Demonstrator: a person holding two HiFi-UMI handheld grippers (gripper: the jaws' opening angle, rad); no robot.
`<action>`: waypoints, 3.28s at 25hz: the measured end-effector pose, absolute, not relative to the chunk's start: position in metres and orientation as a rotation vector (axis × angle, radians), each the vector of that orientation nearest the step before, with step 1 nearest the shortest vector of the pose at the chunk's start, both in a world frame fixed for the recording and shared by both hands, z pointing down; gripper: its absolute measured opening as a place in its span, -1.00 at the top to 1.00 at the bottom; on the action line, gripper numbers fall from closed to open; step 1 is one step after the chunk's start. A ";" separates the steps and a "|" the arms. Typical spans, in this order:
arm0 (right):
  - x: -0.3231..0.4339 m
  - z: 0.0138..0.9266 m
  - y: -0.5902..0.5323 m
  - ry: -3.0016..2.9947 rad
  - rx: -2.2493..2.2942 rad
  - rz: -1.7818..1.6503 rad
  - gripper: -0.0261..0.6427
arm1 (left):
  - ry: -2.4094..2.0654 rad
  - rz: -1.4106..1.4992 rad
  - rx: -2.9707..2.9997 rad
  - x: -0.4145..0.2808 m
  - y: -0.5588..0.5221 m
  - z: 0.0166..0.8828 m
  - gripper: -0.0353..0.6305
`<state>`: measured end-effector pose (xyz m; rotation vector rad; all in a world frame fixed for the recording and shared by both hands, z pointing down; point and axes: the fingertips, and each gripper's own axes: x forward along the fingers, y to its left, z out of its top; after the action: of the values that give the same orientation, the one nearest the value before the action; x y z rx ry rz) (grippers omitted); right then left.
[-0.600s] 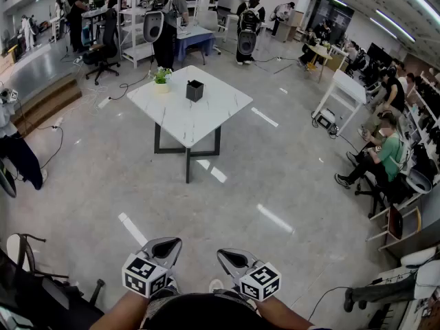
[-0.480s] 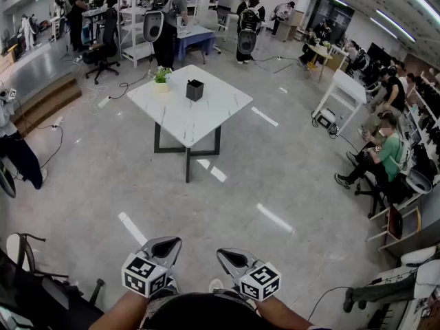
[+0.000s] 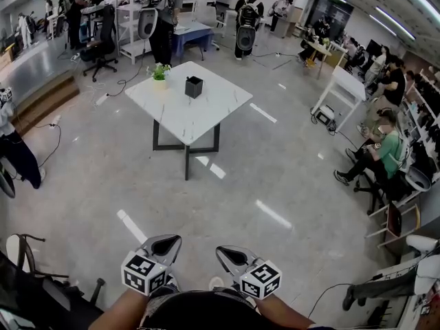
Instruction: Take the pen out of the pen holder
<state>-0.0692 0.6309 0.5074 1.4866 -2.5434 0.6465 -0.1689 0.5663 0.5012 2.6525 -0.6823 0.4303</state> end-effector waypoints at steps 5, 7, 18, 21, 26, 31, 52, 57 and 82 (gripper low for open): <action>-0.076 0.507 0.620 -2.519 1.493 0.618 0.92 | -0.678 0.431 2.661 -0.176 0.557 0.500 0.72; -0.079 0.508 0.616 -2.520 1.491 0.617 0.92 | -0.680 0.431 2.663 -0.179 0.553 0.500 0.72; -0.102 0.505 0.592 -2.517 1.514 0.592 0.92 | -0.669 0.419 2.687 -0.202 0.533 0.496 0.72; -0.112 0.505 0.589 -2.515 1.515 0.588 0.92 | -0.665 0.417 2.689 -0.210 0.528 0.495 0.72; -0.124 0.504 0.580 -2.503 1.528 0.577 0.92 | -0.646 0.404 2.702 -0.220 0.518 0.494 0.72; -0.140 0.507 0.575 -2.493 1.544 0.579 0.92 | -0.626 0.418 2.707 -0.235 0.514 0.499 0.72; -0.180 0.512 0.560 -2.451 1.566 0.600 0.92 | -0.573 0.420 2.679 -0.276 0.504 0.519 0.72; -0.177 0.519 0.550 -2.452 1.574 0.620 0.92 | -0.576 0.427 2.674 -0.272 0.494 0.524 0.72; -0.098 0.503 0.403 -2.517 1.559 0.602 0.92 | -0.632 0.476 2.677 -0.199 0.362 0.513 0.72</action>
<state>-0.0981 0.4025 0.5035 1.5595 -2.5174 0.6019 -0.1995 0.3617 0.5126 2.6766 -0.6324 0.4765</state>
